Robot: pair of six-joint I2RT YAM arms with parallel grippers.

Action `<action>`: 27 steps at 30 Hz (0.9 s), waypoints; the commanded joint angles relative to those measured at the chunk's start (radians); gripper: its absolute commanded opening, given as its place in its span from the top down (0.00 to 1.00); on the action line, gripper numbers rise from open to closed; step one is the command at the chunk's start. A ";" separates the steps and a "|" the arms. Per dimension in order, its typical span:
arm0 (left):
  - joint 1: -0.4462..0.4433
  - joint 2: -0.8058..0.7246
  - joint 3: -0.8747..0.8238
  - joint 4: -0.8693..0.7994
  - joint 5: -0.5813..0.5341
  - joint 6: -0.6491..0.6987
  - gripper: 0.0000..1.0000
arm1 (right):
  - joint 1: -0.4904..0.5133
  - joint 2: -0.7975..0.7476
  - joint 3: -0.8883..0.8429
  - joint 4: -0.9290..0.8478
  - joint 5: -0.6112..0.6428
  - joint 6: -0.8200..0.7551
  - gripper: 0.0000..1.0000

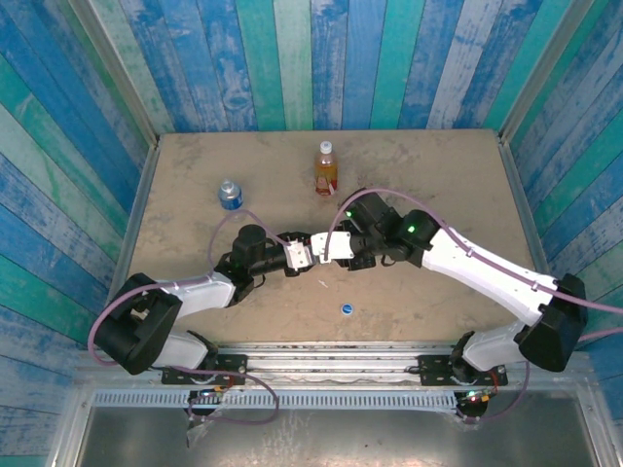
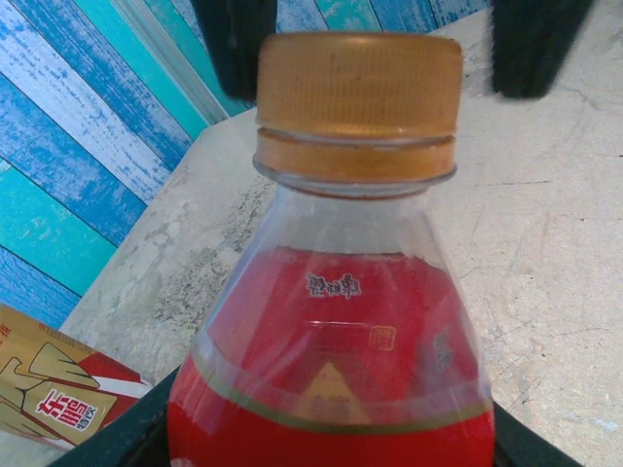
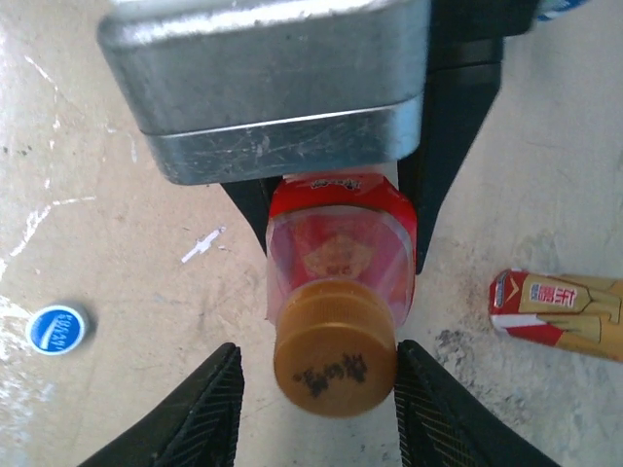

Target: Screw on the bottle caps

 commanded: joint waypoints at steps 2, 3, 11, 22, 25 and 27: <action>0.003 -0.021 -0.001 -0.042 -0.016 -0.010 0.48 | 0.005 0.022 0.020 -0.017 -0.017 -0.056 0.65; 0.003 -0.022 -0.001 -0.042 -0.016 -0.010 0.48 | 0.005 0.023 0.021 -0.018 -0.023 -0.052 0.66; 0.004 -0.023 -0.001 -0.045 -0.018 -0.009 0.48 | 0.006 -0.016 -0.009 0.046 -0.045 0.103 0.81; 0.004 -0.019 0.002 -0.044 -0.014 -0.011 0.48 | 0.006 -0.072 -0.134 0.217 0.056 0.723 1.00; 0.004 -0.020 0.001 -0.044 -0.013 -0.011 0.48 | 0.006 -0.077 -0.142 0.216 0.089 0.753 1.00; 0.004 -0.021 0.000 -0.045 -0.016 -0.010 0.48 | 0.005 -0.066 -0.132 0.211 0.107 0.847 0.99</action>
